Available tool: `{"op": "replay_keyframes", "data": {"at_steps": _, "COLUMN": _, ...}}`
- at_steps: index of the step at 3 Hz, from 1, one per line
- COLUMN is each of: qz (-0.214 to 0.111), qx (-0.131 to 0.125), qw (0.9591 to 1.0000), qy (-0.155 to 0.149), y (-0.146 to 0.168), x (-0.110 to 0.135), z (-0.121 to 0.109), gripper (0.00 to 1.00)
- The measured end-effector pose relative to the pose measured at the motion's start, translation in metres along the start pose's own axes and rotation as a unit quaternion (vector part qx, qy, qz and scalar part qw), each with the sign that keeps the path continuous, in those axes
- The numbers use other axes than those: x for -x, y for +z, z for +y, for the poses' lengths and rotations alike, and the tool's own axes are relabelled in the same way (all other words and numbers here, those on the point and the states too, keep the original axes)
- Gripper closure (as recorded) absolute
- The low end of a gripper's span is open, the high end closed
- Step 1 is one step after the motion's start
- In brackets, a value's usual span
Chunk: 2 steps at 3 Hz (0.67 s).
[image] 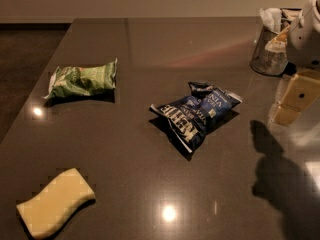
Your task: Pick green jalapeno chip bag
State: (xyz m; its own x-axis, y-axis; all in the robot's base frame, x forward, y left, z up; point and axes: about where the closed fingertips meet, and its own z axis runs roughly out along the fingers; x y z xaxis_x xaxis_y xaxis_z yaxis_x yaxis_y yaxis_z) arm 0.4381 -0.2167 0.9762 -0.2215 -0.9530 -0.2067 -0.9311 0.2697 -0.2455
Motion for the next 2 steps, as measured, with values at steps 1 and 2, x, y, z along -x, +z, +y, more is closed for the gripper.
{"op": "replay_keyframes", "data": {"at_steps": 1, "qz": 0.0, "qx": 0.0, "qw": 1.0, "qy": 0.0, "y": 0.0, "x": 0.0, "z": 0.0, "gripper": 0.0}}
{"op": "replay_keyframes", "data": {"at_steps": 2, "qz": -0.012, "qx": 0.006, "qw": 0.9999, "qy": 0.001, "y": 0.011, "x": 0.017, "z": -0.009, "gripper": 0.0}}
